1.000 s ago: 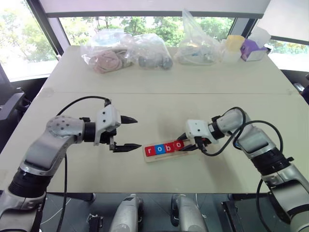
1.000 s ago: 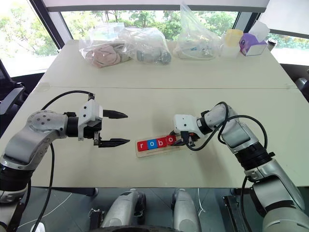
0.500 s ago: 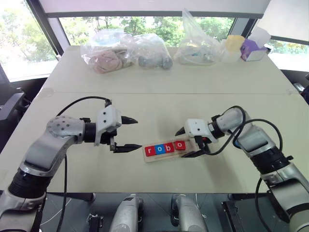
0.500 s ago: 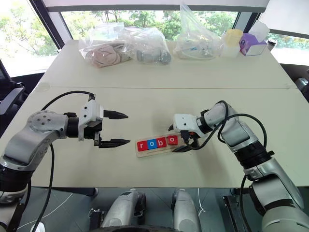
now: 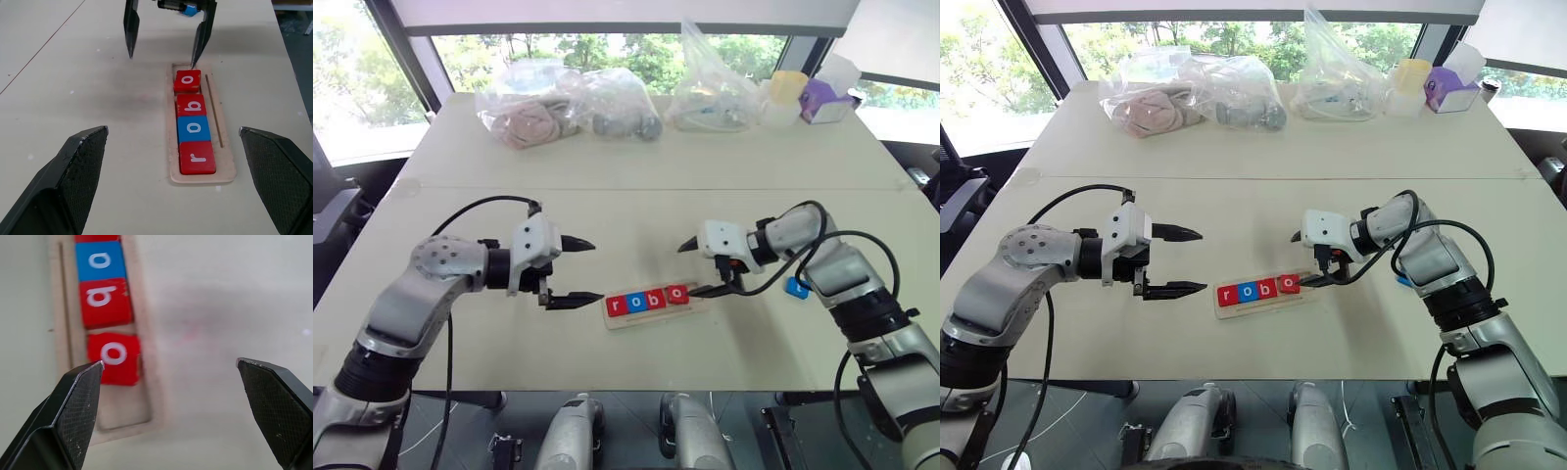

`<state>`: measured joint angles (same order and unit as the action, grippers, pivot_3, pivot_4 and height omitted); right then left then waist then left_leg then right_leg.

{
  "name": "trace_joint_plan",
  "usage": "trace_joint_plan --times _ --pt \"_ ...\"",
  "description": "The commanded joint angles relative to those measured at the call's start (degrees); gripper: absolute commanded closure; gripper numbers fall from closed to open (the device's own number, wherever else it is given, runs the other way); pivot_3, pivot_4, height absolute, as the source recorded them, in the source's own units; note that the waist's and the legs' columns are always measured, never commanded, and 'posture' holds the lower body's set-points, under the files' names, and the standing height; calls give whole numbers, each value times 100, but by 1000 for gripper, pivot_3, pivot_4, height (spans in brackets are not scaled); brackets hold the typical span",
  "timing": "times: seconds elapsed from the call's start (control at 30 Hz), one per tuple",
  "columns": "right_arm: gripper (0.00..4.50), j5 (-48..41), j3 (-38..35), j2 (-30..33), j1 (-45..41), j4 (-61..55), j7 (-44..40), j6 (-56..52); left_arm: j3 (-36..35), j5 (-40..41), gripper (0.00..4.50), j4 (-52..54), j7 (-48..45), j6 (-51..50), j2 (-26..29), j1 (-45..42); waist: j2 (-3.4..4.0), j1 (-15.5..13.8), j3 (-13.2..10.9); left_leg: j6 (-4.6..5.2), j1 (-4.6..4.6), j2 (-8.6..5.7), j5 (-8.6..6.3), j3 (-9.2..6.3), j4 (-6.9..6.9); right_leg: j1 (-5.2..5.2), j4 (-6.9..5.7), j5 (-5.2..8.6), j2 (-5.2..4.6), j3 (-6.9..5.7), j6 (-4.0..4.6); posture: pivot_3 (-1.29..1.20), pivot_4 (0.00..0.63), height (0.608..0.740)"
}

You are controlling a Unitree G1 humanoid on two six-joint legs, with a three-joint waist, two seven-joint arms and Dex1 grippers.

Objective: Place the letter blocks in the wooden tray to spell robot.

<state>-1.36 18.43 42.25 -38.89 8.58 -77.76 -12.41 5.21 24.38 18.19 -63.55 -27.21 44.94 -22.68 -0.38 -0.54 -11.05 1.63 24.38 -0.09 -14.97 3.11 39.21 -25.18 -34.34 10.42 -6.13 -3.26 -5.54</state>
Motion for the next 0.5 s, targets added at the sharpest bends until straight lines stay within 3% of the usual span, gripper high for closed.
trace_joint_plan --times 0.03,0.5 --pt "31 -101 -137 79 -3 -293 -32 -42 -94 60 0 113 -13 41 10 -75 0 2 0 0 -1 0 0 0 0 0 0 0 0 0 0 0 150 740" --pt "31 91 -23 38 178 -244 59 156 -84 55 0 112 -15 32 6 -114 0 -5 0 0 0 1 0 -1 0 1 1 0 1 0 1 0 150 740"
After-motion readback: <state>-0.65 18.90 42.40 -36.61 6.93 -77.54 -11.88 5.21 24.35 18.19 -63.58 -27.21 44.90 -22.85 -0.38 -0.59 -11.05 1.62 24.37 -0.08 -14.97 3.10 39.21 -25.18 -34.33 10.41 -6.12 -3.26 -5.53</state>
